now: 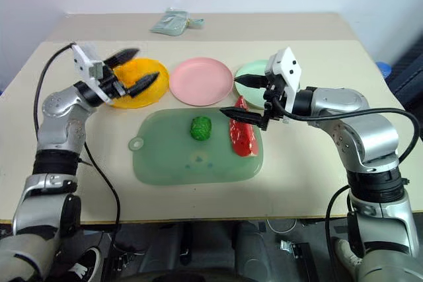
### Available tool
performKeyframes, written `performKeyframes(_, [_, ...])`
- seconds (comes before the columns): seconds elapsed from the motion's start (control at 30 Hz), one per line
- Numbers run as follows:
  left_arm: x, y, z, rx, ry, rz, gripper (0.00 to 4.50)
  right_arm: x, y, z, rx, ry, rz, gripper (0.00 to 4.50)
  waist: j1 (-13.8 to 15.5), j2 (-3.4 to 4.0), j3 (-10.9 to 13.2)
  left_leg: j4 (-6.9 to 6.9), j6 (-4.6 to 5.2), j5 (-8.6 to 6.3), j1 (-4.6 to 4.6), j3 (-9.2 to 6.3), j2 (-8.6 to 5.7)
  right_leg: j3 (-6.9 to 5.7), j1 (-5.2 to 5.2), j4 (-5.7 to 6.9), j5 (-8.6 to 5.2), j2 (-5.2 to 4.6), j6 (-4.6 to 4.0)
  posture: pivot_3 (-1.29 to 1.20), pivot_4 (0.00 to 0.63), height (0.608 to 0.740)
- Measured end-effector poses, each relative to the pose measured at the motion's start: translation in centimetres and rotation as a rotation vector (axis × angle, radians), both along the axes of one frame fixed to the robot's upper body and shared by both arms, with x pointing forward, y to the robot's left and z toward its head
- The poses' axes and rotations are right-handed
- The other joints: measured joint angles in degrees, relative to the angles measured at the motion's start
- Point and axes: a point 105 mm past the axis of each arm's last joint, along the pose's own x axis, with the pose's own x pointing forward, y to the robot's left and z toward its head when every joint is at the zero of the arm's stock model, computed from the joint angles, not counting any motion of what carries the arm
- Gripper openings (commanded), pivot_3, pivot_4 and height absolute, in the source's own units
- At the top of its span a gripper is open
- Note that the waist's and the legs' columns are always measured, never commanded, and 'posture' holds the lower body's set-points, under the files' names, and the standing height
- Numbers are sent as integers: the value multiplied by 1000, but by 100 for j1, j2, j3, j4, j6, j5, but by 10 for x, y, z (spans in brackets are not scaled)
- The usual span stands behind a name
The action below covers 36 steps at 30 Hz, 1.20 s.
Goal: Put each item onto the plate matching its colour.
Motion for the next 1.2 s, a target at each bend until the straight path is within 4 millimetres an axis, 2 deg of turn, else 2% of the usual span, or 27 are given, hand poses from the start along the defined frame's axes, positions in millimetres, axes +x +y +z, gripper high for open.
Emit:
performKeyframes(0.1, [-5, -6, -5, -8, 38, -53, 4481, 2, 10, 9, 15, -20, 12, 4500, 28, -1, 0, 3, 0, 0, 0, -2, 0, -1, 0, 2, 0, 1, 0, 0, 150, 740])
performKeyframes(0.2, [-23, -5, -3, 27, 49, -144, 4481, 8, 46, 14, 8, -40, 36, 4500, -86, 0, 0, -1, 0, 0, 1, -4, 2, 0, -3, 7, -1, 2, -3, 0, 150, 740])
performKeyframes(0.27, [-34, -4, -5, 70, 61, -194, 4481, 9, 63, 8, -42, -23, 51, 4500, -104, 0, 0, -6, 0, 0, 0, -5, 4, 0, -5, 6, -3, 5, -5, 0, 150, 740])
performKeyframes(0.33, [-39, 4, -10, 114, 89, -203, 4481, 13, 70, -3, -85, 30, 47, 4500, -102, 0, 0, -6, 0, 0, -2, -3, 4, 0, -5, 2, -3, 5, -5, 0, 150, 740])
performKeyframes(0.43, [-44, 15, -16, 148, 124, -202, 4481, 15, 77, -20, -173, 121, 51, 4500, -73, 0, 0, -3, 0, 0, -4, -2, 2, 0, -4, 1, -2, 0, -4, 0, 150, 740])
performKeyframes(0.57, [-51, 14, -20, 154, 130, -213, 4481, 12, 88, -35, -302, 154, 82, 4500, -89, 0, 0, -3, 0, 0, -4, -4, 3, -1, -5, 1, -3, 1, -5, 0, 150, 740])
performKeyframes(0.77, [-62, 12, -26, 161, 126, -195, 4481, 26, 84, -69, -438, 183, 40, 4500, -99, 0, 0, -4, 1, 0, -3, -2, 3, -1, -6, 1, -3, 1, -5, 0, 150, 740])
performKeyframes(0.97, [-65, 12, -25, 155, 117, -171, 4481, 38, 86, -84, -479, 173, 11, 4500, -103, 0, 0, -4, 1, 0, -4, -1, 3, -1, -7, 1, -3, 1, -5, 0, 150, 740])
performKeyframes(1.07, [-66, 11, -23, 151, 111, -165, 4500, 38, 85, -90, -513, 171, 20, 3598, -91, 1, 0, -5, 1, 0, -4, -1, 3, -1, -7, 0, -3, 1, -5, 0, 150, 740])
performKeyframes(1.13, [-66, 11, -22, 150, 106, -163, 4500, 37, 84, -90, -519, 171, 32, 2705, -94, 1, 0, -5, 1, 0, -4, -1, 3, -1, -7, 1, -3, 0, -4, 0, 150, 740])
performKeyframes(1.17, [-66, 10, -22, 150, 105, -163, 4500, 36, 85, -90, -520, 173, 37, 2471, -96, 1, 0, -5, 1, 0, -4, -1, 3, -1, -7, 1, -3, 1, -5, 0, 150, 740])
performKeyframes(1.2, [-66, 10, -22, 150, 105, -163, 4500, 37, 84, -90, -517, 174, 36, 2471, -96, 1, 0, -5, 1, 0, -4, -1, 3, -1, -7, 1, -3, 1, -5, 0, 150, 740])
